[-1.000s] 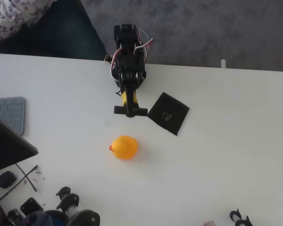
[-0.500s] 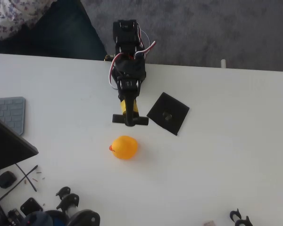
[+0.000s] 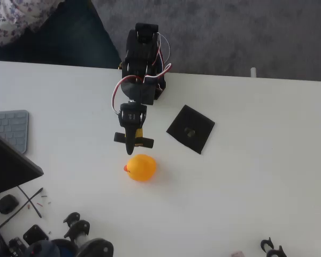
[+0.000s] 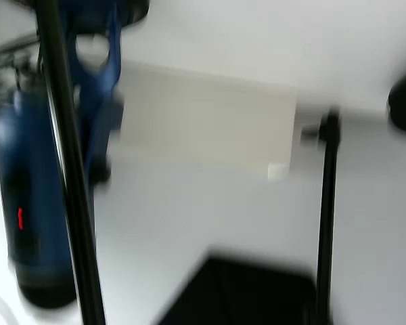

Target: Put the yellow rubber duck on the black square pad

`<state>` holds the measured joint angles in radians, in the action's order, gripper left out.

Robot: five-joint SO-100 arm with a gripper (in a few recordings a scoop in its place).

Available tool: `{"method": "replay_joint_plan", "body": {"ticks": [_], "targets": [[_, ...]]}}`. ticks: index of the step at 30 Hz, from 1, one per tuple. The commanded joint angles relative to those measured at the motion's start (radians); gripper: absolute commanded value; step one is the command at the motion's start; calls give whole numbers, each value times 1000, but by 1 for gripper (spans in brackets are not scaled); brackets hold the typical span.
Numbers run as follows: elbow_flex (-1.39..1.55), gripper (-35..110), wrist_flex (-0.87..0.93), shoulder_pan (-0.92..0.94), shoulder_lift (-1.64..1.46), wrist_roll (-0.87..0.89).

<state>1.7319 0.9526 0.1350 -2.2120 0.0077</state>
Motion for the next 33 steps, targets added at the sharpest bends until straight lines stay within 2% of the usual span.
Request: {"method": "replay_joint_plan", "body": {"ticks": [1, 9, 18, 26, 33], "targets": [[-74, 2, 100, 14, 21, -9], [-86, 2, 284, 21, 89, -9], [-72, 2, 344, 25, 100, -9], [-74, 2, 457, 25, 253, -9], [-72, 2, 460, 26, 270, -8]]}}
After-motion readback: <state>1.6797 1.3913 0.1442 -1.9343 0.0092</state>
